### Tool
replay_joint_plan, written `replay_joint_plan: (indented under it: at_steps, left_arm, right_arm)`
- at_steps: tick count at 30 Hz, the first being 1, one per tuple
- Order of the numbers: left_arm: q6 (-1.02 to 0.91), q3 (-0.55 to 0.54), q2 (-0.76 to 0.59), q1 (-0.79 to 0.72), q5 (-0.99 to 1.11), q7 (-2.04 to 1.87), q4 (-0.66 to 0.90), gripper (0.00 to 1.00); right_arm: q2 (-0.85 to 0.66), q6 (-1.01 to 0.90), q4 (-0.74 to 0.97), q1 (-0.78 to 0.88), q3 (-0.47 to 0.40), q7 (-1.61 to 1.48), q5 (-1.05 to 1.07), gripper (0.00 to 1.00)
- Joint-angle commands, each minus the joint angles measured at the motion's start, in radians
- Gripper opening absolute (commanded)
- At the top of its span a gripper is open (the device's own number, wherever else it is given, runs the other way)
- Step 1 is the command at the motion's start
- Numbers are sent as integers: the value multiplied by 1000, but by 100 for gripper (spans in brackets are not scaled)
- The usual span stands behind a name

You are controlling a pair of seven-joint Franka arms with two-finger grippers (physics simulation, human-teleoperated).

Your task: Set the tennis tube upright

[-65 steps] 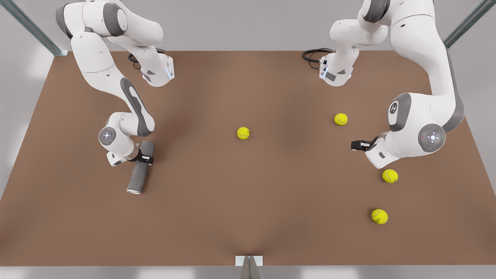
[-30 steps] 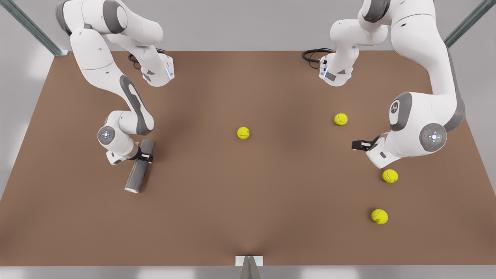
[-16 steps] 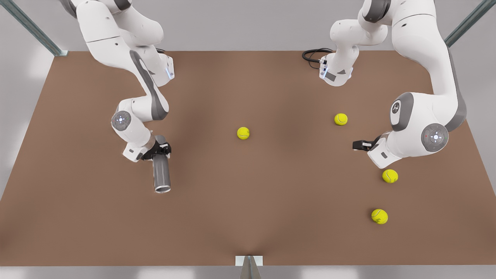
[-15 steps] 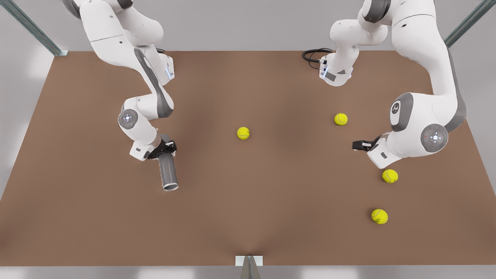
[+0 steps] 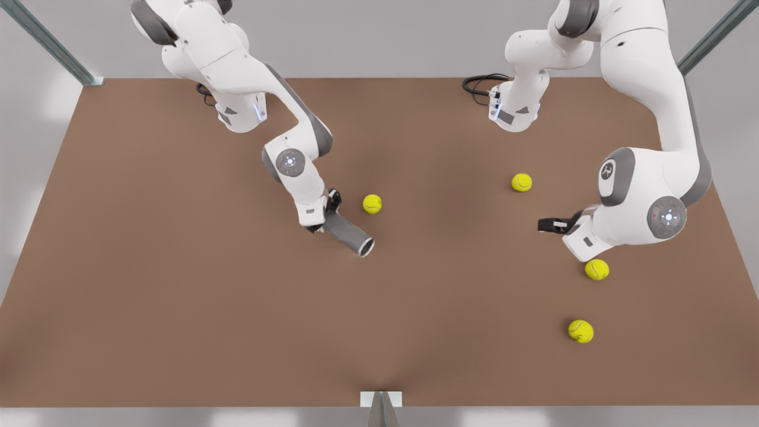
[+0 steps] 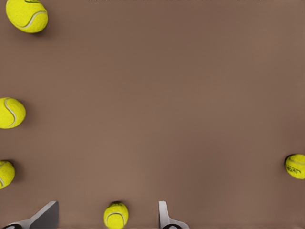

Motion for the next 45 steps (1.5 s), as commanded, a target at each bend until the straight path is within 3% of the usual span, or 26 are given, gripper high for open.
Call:
replay_joint_plan:
  at_steps: [1, 5, 9, 14, 17, 21, 23, 24, 25, 27, 29, 32, 34, 36, 37, 38, 40, 42, 45]
  left_arm:
    - [0, 0, 0, 0, -18, 0, 0, 99]
    - [5, 0, 14, -2, -30, 0, 0, 99]
    - [11, -2, 26, -6, -33, 0, 0, 99]
    - [61, 0, 81, -11, -383, 0, 2, 99]
    - [170, -75, 153, -6, -425, 90, 8, 100]
    - [218, -75, 268, 24, -515, 262, -2, 99]
    - [267, -120, 273, 55, -541, 288, -77, 99]
    - [330, -143, 270, 101, -708, 419, -184, 99]
    - [344, -144, 271, 115, -803, 499, -229, 99]
    - [457, -152, 216, 103, -832, 488, -330, 99]
    - [679, -250, 138, 103, -949, 442, -480, 99]
    - [755, -298, 161, 100, -977, 456, -497, 99]
    - [739, -298, 215, 106, -966, 463, -425, 99]
    - [738, -298, 279, 109, -957, 463, -331, 99]
    - [736, -298, 316, 106, -955, 463, -285, 99]
    - [721, -298, 345, 109, -934, 462, -241, 99]
    - [712, -298, 419, 106, -931, 462, -150, 99]
    - [696, -298, 489, 106, -932, 483, -83, 99]
    - [686, -298, 566, 100, -937, 500, 6, 99]
  right_arm:
    - [14, 6, 17, 7, -2, -21, -5, 73]
    - [103, 20, 132, 67, -6, -24, -83, 75]
    - [200, 43, 254, 174, -89, -24, -183, 75]
    - [267, 101, 312, 202, -117, -24, -321, 75]
    - [335, 135, 383, 206, -121, -44, -427, 75]
    - [436, 189, 467, 229, -121, -87, -459, 75]
    - [456, 192, 481, 237, -121, -87, -473, 76]
    - [465, 192, 487, 238, -121, -87, -473, 93]
    - [465, 192, 485, 240, -121, -84, -471, 100]
    - [464, 192, 488, 238, -121, -84, -471, 100]
    - [462, 192, 493, 240, -121, -82, -470, 100]
    - [358, 177, 413, 232, -83, -70, -460, 100]
    - [223, 105, 300, 40, 114, -44, -453, 100]
    - [74, 8, 173, -292, 326, -15, -395, 100]
    - [17, -145, 163, -483, 445, -4, -298, 100]
    - [-41, -291, 166, -577, 452, 0, -157, 100]
    - [-103, -478, 221, -760, 452, 180, -120, 100]
    - [-118, -701, 404, -797, 442, 278, -134, 100]
    - [-153, -793, 484, -864, 439, 292, -169, 100]
